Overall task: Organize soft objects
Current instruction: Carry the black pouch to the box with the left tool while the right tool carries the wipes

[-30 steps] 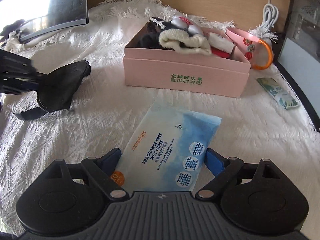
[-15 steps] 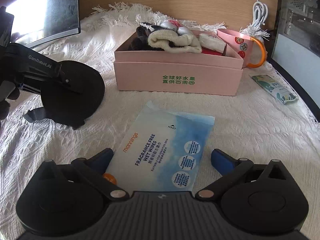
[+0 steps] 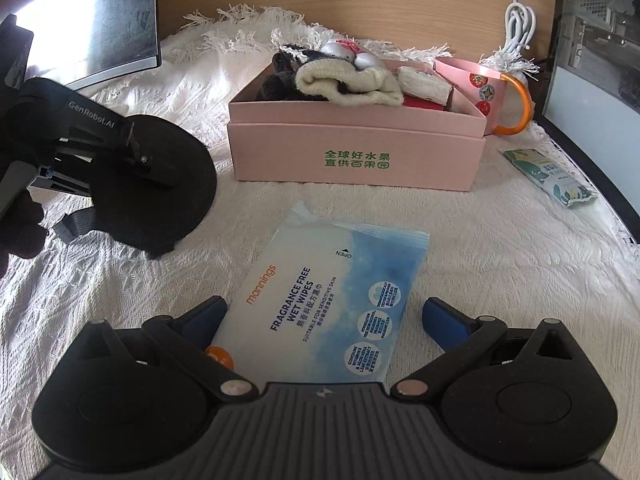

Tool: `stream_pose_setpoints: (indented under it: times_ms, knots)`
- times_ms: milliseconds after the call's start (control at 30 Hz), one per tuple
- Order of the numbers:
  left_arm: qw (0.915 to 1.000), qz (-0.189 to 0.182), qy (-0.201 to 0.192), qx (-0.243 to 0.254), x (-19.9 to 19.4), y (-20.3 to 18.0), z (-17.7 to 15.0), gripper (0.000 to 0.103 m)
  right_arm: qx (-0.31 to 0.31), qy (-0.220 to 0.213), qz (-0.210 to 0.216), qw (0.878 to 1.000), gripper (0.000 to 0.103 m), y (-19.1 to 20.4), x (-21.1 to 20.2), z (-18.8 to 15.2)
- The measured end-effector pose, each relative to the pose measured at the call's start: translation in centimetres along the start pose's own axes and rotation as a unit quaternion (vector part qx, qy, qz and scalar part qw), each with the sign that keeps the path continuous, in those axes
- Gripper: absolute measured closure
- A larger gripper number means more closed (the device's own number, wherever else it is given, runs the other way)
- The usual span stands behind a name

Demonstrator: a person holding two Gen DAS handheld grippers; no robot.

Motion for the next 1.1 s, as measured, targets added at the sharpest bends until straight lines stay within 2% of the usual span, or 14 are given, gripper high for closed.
stream_pose_setpoints:
  times_ms: [133,267,367,433,600,733,800,933,1033,1100]
  knots:
    - [0.9999,-0.004,-0.01,0.0,0.1,-0.3,-0.3,0.074,-0.003,0.0,0.004,1.0,0.0,0.0,0.1,0.0]
    - [0.9996,-0.026,0.003,0.015,-0.2,-1.2,-1.8,0.075,-0.008,0.005,0.007,1.0,0.0,0.1,0.2,0.1]
    - [0.999,-0.031,0.007,0.033,-1.1,-2.0,-3.2,0.075,-0.019,0.033,0.023,0.999,0.001,0.1,0.5,0.5]
    - [0.9985,-0.031,0.0,0.045,-2.2,-2.5,-4.1,0.075,-0.021,0.058,0.038,0.997,0.007,-0.1,0.7,0.9]
    - [0.9981,-0.029,-0.004,0.053,-5.1,-3.9,-7.2,0.075,-0.042,0.068,0.066,0.995,0.01,-0.1,0.1,0.8]
    - [0.9983,-0.029,0.003,0.051,-6.7,-6.4,-10.1,0.075,-0.064,0.048,0.081,0.993,0.01,-1.8,-3.1,0.2]
    - [0.9979,-0.035,-0.005,0.053,-7.4,-8.6,-10.4,0.075,-0.073,0.03,0.077,0.994,0.01,-3.3,-5.5,0.1]
    - [0.9949,-0.055,-0.052,0.067,-8.7,-13.8,-7.5,0.075,-0.074,-0.01,0.047,0.996,0.01,-7.8,-9.5,-0.4]
    - [0.9881,-0.059,-0.098,0.102,-8.8,-18.2,-2.9,0.075,-0.058,-0.033,0.025,0.997,0.01,-10.8,-11.2,-0.4]
    - [0.9849,-0.059,-0.112,0.119,-7.3,-20.6,0.8,0.074,-0.042,-0.046,0.016,0.998,0.01,-12.3,-11.9,-0.3]
Point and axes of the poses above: each gripper's, at about its wrist camera, not at the fingertips, and x roughly the way its jaws point, y to its left, z to its top, the point moved 9 cm from there along x, roughly the way its jaws point, and after that the axes turned 12 degrees about -x, right-handed, at the moved point
